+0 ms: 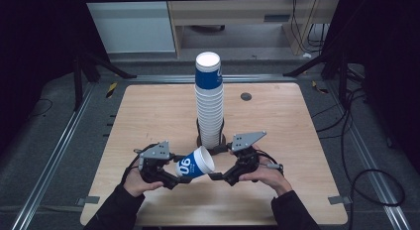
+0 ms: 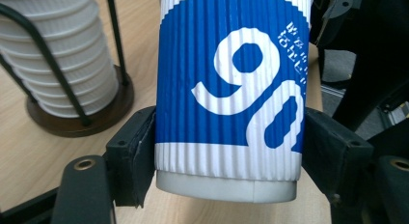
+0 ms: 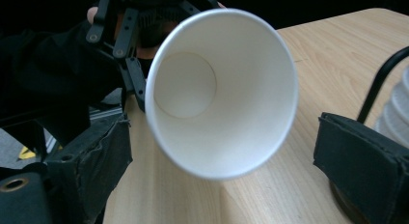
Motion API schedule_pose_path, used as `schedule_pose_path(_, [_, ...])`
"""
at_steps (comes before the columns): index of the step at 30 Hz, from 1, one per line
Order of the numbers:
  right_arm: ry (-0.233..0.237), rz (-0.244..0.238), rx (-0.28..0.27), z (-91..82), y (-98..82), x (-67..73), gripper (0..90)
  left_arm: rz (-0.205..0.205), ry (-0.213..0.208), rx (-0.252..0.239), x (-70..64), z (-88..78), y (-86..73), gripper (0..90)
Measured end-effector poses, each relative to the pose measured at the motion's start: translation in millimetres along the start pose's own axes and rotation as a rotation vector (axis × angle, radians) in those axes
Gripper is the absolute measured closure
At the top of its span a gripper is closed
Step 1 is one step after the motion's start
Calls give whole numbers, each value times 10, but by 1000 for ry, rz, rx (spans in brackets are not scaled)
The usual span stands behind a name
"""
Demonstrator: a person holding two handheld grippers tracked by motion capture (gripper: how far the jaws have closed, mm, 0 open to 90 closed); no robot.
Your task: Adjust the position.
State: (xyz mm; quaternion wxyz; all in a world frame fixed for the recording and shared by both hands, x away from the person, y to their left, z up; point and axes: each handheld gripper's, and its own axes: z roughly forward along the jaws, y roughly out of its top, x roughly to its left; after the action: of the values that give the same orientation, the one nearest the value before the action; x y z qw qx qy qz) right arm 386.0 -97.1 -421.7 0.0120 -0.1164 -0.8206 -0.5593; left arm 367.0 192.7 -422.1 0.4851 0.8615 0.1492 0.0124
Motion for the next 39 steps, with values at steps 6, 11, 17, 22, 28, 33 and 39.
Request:
schedule_pose_path(6, [20,5,12,59,-17,12,62,26,-30,3,-70,60,21,267])
schedule_pose_path(11, [51,15,6,95,-25,22,71,37,-35,0,-112,84,43,267])
schedule_pose_path(17, [87,25,15,145,-38,35,102,51,-43,1,-149,108,59,268])
schedule_pose_path(22, [120,37,17,163,-47,39,140,55,-51,11,-152,121,56,268])
schedule_pose_path(28, [124,36,22,158,-49,39,159,51,-56,14,-147,124,55,270])
schedule_pose_path(33, [122,31,20,150,-43,38,165,42,-55,14,-143,128,55,267])
schedule_pose_path(39, [104,15,37,135,-37,42,164,30,-48,36,-126,139,45,224])
